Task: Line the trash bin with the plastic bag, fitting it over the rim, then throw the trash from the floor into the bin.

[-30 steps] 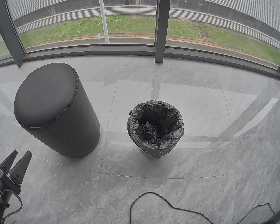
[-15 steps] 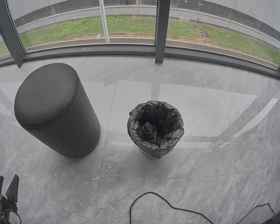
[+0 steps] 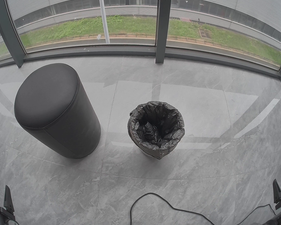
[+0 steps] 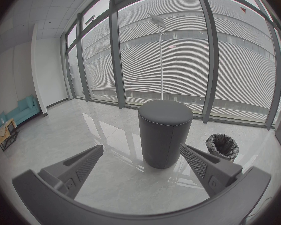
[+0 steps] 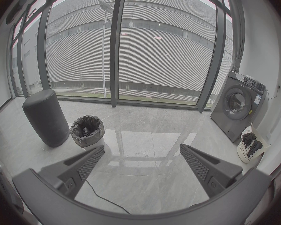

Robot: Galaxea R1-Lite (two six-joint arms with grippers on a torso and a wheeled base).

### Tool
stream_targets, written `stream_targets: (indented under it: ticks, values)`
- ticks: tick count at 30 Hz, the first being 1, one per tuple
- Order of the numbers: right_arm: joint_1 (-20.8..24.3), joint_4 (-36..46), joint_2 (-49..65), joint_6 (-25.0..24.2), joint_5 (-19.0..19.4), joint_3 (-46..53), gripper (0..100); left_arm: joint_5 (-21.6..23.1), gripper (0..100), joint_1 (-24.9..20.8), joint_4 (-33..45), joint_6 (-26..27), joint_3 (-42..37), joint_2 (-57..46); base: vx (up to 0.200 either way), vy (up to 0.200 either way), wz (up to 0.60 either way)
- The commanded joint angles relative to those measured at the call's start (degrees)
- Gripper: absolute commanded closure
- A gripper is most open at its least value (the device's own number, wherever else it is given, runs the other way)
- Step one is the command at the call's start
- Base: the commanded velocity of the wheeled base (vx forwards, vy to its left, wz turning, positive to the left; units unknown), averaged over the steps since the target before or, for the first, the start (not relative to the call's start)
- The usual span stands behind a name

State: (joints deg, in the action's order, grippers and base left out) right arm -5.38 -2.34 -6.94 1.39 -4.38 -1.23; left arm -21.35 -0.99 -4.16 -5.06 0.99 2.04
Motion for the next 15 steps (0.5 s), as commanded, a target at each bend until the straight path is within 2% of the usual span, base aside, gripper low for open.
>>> stream_targets:
  ticks: [1, 2, 4, 7, 9, 10, 15]
  values:
    - [-0.42, -0.47, 1.49, 0.19, -0.72, 1.06, 0, 9.13, 0, 0.55, 2.49, -2.15, -0.2, -2.04, 0.0, 0.0, 0.0]
    - [-0.42, 0.14, 1.49, 0.02, 2.71, 1.14, 0, 17.57, 0, 0.55, 1.78, -0.57, -0.64, -1.95, 0.0, 0.0, 0.0]
    - [-0.42, 3.22, 1.49, -0.07, 5.43, 1.14, 0, 18.09, 0, 0.55, 2.31, 1.63, -0.55, -1.95, 0.0, 0.0, 0.0]
    - [-0.34, 2.69, 1.49, -0.16, 5.34, 1.14, 0, 20.91, 0, 0.64, 3.1, 4.62, -0.99, -1.86, 0.0, 0.0, 0.0]
    - [-0.34, 2.6, 1.49, -0.16, 5.34, 1.23, 0, 23.28, 0, 0.64, 3.63, 9.37, -0.99, -1.95, 0.0, 0.0, 0.0]
    - [-0.34, 2.52, 1.49, -0.25, 5.34, 1.23, 0, 23.89, 0, 0.64, 3.45, 10.07, -0.99, -1.95, 0.0, 0.0, 0.0]
    - [-0.34, 2.6, 1.49, -0.16, 5.34, 1.23, 0, 22.75, 0, 0.64, 3.63, 7.08, -0.99, -1.95, 0.0, 0.0, 0.0]
